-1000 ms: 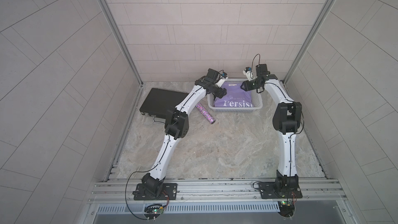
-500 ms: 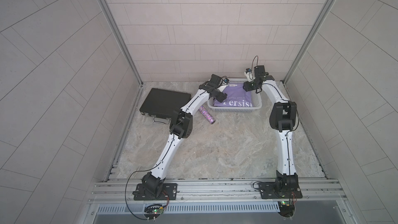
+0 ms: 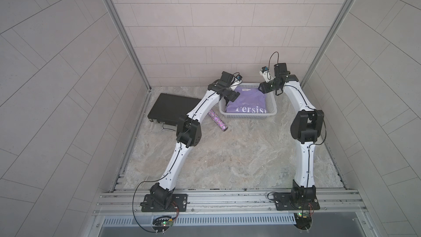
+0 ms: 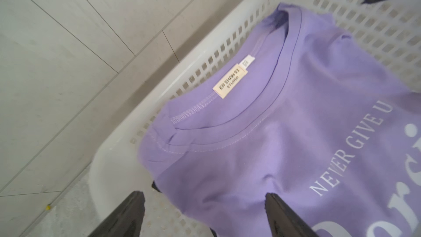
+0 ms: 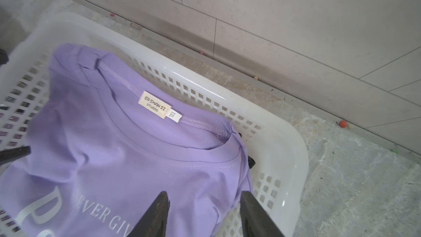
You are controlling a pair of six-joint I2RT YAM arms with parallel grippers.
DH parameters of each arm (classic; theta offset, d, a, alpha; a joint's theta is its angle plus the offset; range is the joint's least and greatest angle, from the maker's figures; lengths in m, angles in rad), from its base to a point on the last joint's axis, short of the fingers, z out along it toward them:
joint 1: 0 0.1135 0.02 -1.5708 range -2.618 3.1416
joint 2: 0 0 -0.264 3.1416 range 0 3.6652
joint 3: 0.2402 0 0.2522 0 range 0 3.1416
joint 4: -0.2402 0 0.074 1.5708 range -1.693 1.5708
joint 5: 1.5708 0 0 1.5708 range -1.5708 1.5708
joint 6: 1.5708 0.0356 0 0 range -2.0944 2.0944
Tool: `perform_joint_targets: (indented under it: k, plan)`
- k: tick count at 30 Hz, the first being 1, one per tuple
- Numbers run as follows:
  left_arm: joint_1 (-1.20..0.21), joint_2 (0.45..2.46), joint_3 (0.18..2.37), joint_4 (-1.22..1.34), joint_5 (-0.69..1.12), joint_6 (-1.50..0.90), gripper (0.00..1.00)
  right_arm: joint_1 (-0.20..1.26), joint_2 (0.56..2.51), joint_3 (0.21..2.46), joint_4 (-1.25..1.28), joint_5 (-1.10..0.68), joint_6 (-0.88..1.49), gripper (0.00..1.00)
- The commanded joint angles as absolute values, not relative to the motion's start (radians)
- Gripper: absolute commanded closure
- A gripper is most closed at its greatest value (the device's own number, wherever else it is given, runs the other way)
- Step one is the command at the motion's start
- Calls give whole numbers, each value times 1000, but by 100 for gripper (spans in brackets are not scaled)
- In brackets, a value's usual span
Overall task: Put the folded t-shirts into the basket
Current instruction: Place the T-shirt in the bin, then reset both arms
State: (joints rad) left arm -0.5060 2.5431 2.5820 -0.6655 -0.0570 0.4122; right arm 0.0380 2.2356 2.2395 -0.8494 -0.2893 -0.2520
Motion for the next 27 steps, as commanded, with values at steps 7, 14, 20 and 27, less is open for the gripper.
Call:
perform_joint_targets:
  k: [7, 14, 20, 27]
  plan:
    - [-507, 2347, 2481, -691, -68, 402, 14, 35, 2053, 2150, -860, -232, -266, 43]
    - [-502, 2203, 2305, -656, -91, 413, 13, 34, 1981, 2127, -858, -170, -255, 41]
    - [-492, 2090, 2152, -603, -118, 430, 11, 32, 1895, 2048, -813, -108, -263, 36]
    - [-466, 1949, 1976, -534, -187, 436, 6, 20, 1740, 1886, -661, 16, -307, 14]
